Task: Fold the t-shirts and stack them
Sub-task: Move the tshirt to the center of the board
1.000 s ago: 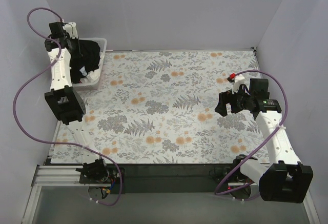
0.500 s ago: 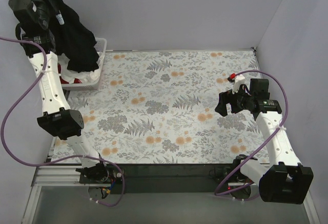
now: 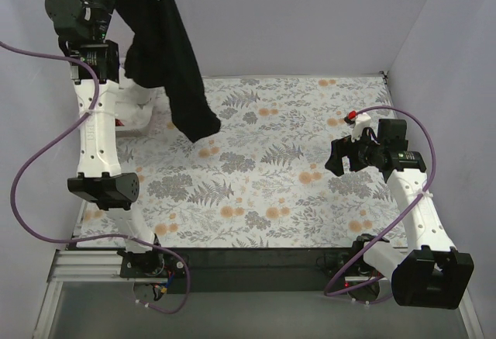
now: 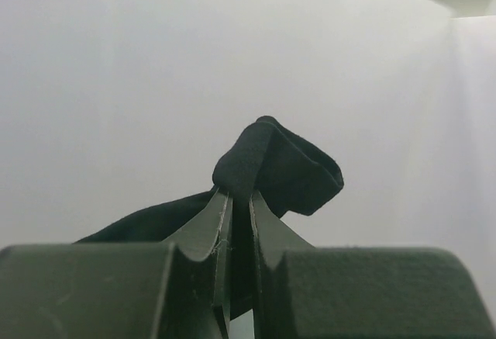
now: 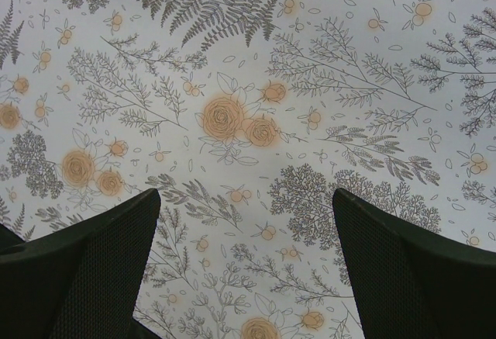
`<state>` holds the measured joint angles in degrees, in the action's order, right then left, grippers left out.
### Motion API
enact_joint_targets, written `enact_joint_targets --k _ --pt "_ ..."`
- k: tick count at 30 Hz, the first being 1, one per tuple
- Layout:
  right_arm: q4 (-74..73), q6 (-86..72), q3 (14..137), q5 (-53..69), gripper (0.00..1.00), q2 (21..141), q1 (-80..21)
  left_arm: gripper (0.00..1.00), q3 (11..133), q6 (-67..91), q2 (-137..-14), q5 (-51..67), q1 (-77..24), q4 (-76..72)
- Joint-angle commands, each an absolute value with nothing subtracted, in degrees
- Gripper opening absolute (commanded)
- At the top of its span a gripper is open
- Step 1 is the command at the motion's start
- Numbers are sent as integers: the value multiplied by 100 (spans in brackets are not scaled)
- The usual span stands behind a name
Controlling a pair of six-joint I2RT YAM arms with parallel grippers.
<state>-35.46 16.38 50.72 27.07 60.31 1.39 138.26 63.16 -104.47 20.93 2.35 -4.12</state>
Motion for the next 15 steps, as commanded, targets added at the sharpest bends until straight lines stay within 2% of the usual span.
enact_joint_targets --k 1,3,6,9,10,11,13,14,15 --pt "-3375 1582 5036 2707 98 5906 149 0 14001 7091 -10116 2302 -121 -949" --pt "-3375 1573 5054 2716 98 5906 149 0 13774 7373 -10003 2495 -158 -941" --pt "-3401 1556 5089 2637 98 5889 149 0 12747 7831 -9494 2907 -158 -765" --pt "-3454 1599 5098 2593 98 5845 149 0 10983 7709 -8609 3681 -62 -336" --pt "-3472 1634 5098 2584 98 5836 149 6 10534 7621 -8335 3804 -9 -169" --pt "-3498 1687 5106 2567 98 5836 149 43 9659 7324 -8097 3910 331 416" --pt "-3585 1766 5167 2487 98 5906 149 71 8985 6911 -7640 4437 710 973" --pt "-3629 1880 5211 2496 98 5950 149 90 8452 6430 -7559 4578 1121 1689" --pt "-3760 1933 5255 2513 98 6002 149 90 8211 6155 -7489 4727 1342 1983"
